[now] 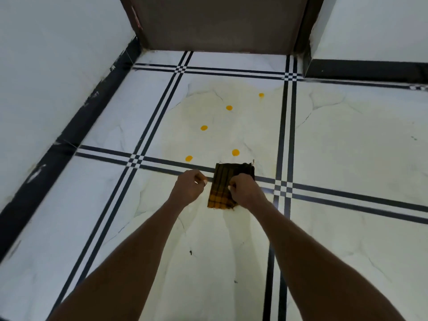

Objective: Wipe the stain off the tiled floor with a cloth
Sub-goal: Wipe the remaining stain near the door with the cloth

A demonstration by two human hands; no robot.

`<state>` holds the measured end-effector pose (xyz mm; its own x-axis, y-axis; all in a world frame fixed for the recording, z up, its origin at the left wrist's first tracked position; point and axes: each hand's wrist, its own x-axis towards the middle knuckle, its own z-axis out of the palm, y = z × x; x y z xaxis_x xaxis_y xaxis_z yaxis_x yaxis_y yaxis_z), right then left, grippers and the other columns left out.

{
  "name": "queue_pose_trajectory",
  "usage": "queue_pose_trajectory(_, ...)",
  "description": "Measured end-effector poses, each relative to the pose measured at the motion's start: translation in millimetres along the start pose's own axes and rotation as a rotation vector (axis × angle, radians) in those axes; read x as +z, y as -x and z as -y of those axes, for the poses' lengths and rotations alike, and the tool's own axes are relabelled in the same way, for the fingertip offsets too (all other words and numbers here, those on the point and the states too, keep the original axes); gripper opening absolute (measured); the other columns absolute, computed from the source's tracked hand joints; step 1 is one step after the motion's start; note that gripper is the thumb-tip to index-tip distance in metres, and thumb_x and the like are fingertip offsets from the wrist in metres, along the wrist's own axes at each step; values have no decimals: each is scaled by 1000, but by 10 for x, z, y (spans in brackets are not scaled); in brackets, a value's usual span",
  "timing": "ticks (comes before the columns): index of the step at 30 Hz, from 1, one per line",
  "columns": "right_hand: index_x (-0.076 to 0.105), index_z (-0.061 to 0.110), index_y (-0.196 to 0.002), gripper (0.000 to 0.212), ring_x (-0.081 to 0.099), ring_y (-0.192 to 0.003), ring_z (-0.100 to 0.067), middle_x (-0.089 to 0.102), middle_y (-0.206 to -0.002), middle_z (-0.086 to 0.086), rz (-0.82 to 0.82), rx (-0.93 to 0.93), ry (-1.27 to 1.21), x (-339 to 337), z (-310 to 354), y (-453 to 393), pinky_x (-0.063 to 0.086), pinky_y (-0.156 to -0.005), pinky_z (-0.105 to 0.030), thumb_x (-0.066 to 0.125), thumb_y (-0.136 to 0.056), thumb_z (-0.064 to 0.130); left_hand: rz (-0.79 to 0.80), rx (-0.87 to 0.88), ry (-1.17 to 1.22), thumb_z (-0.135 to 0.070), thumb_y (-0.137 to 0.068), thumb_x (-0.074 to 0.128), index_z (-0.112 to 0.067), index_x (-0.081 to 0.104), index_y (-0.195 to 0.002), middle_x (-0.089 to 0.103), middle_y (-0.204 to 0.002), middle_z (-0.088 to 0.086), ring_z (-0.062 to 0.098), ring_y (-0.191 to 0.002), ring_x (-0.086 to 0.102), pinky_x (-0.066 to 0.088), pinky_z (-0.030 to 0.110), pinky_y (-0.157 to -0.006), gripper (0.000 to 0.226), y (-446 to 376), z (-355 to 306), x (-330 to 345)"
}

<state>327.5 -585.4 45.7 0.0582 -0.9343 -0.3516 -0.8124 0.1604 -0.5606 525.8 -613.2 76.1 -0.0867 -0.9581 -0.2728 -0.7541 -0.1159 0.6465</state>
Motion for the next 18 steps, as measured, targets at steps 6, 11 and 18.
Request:
queue_pose_trajectory(6,48,5,-152,53,25,-157,-42,33,-166,-22,-137,-68,275,641,-291,-332,23,-128,-56,53,-104,27,-143,-2,-62,-12,-93,65,-13,67,-86,74,-95,6,25,-93,69,55,40,-90,7,-577,386,140)
queue_pose_trajectory(11,57,7,-144,57,46,-145,-44,53,-151,-22,-307,-83,431,866,-390,-642,17,-125,-66,46,-98,38,-133,10,-90,-13,-96,62,-6,68,-95,72,-108,10,28,-100,66,50,32,-85,9,-1068,830,192)
queue_pose_trajectory(18,31,7,-162,67,16,-161,-37,26,-170,-19,-89,-139,458,605,-336,-684,20,-130,-57,36,-105,43,-139,46,-104,-14,-97,63,-5,66,-97,69,-98,11,27,-92,65,49,34,-78,9,-1256,809,-203)
